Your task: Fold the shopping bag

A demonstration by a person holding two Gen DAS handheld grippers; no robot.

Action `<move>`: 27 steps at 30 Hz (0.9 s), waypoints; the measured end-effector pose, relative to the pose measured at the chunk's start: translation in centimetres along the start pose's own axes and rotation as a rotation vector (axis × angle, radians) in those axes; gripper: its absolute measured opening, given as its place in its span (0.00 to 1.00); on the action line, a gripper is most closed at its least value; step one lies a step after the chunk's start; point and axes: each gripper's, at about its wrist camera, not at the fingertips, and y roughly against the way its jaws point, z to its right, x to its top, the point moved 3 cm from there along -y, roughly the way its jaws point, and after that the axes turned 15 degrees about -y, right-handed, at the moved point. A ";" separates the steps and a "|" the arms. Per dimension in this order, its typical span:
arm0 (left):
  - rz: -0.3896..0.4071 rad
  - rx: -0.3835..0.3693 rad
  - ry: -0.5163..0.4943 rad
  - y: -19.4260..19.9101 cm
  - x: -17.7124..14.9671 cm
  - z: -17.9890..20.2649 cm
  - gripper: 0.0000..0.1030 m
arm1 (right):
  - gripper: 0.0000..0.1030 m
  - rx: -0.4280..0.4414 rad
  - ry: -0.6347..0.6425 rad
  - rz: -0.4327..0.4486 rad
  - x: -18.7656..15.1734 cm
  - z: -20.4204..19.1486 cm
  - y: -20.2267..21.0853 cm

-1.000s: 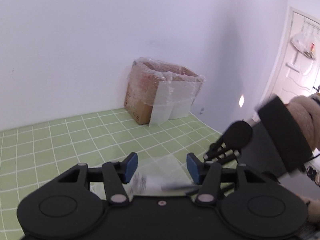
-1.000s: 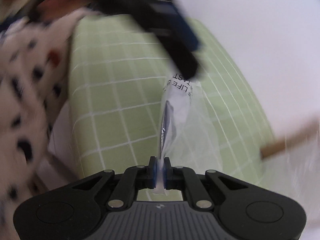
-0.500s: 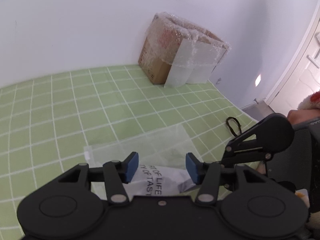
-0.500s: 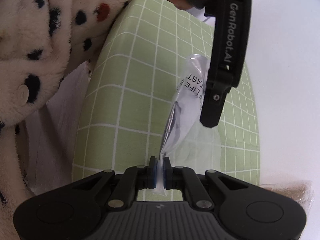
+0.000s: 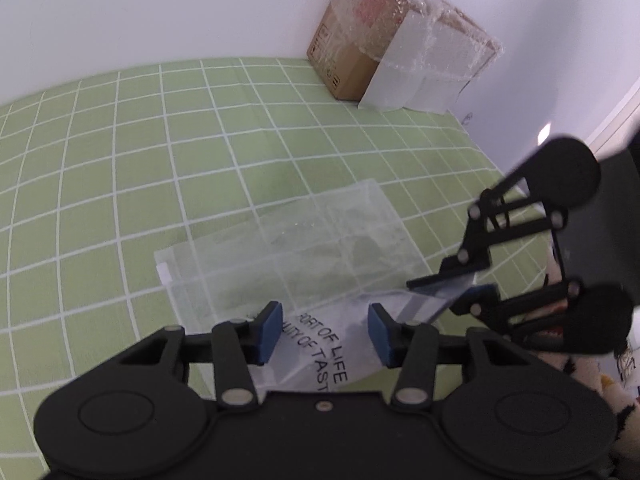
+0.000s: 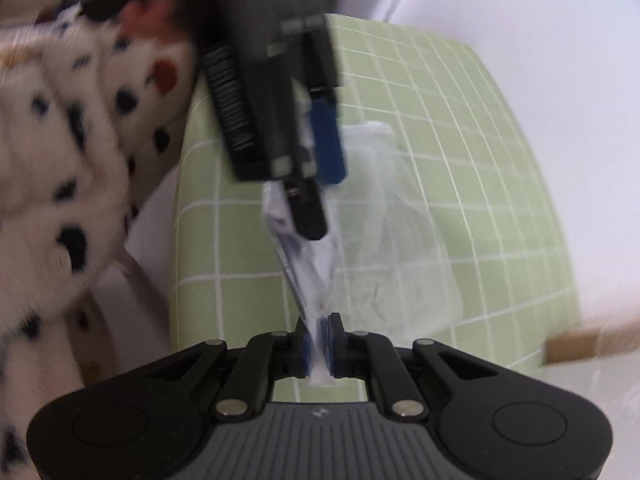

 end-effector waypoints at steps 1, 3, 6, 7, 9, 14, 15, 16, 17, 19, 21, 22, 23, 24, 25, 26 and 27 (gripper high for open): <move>-0.005 0.000 -0.004 0.1 0.0 0.0 0.46 | 0.16 0.032 -0.038 0.015 -0.2 0.7 0.1; -0.020 -0.007 -0.013 0.1 0.2 -0.1 0.45 | 0.18 0.076 -0.088 0.059 -0.7 1.5 0.5; -0.038 -0.034 0.006 0.0 0.4 -0.6 0.44 | 0.18 0.089 -0.114 0.133 -2.1 2.0 1.0; -0.041 -0.039 0.009 0.0 0.4 -0.7 0.43 | 0.18 0.080 -0.109 0.162 -2.5 1.9 1.2; -0.054 -0.062 0.016 0.0 0.6 -1.1 0.42 | 0.18 0.063 -0.088 0.199 -2.4 1.4 1.3; -0.091 -0.092 0.000 0.0 1.0 -1.4 0.41 | 0.18 0.026 0.027 0.286 -4.0 1.9 0.9; -0.101 -0.096 -0.007 -0.1 1.1 -1.4 0.41 | 0.18 0.037 0.034 0.288 -3.9 2.1 0.4; -0.105 -0.098 -0.010 -0.1 1.1 -1.4 0.41 | 0.18 0.051 0.037 0.286 -3.8 2.3 0.2; -0.112 -0.102 -0.012 -0.1 1.1 -1.4 0.41 | 0.18 0.063 0.035 0.283 -3.7 2.6 0.0; -0.119 -0.104 -0.012 -0.2 1.2 -1.4 0.41 | 0.18 0.084 0.023 0.276 -3.5 3.1 -0.2; -0.123 -0.107 -0.010 -0.2 1.2 -1.4 0.41 | 0.17 0.109 -0.021 0.257 -3.7 3.6 0.7; -0.123 -0.108 -0.008 -0.2 1.1 -1.5 0.41 | 0.17 0.132 -0.071 0.241 -3.6 4.1 0.7; -0.123 -0.108 -0.006 -0.2 1.1 -1.5 0.41 | 0.17 0.160 -0.133 0.224 -3.4 4.7 0.7; -0.122 -0.109 -0.008 -0.1 1.1 -1.5 0.41 | 0.16 0.191 -0.199 0.206 -3.2 5.3 0.7; -0.120 -0.109 -0.009 -0.1 1.1 -1.5 0.41 | 0.15 0.215 -0.251 0.190 -3.0 5.9 0.6; -0.116 -0.110 -0.021 -0.1 1.0 -1.4 0.41 | 0.15 0.237 -0.296 0.175 -2.8 6.4 0.5; -0.112 -0.116 -0.035 0.0 1.0 -1.4 0.41 | 0.15 0.272 -0.367 0.140 -2.4 7.2 0.4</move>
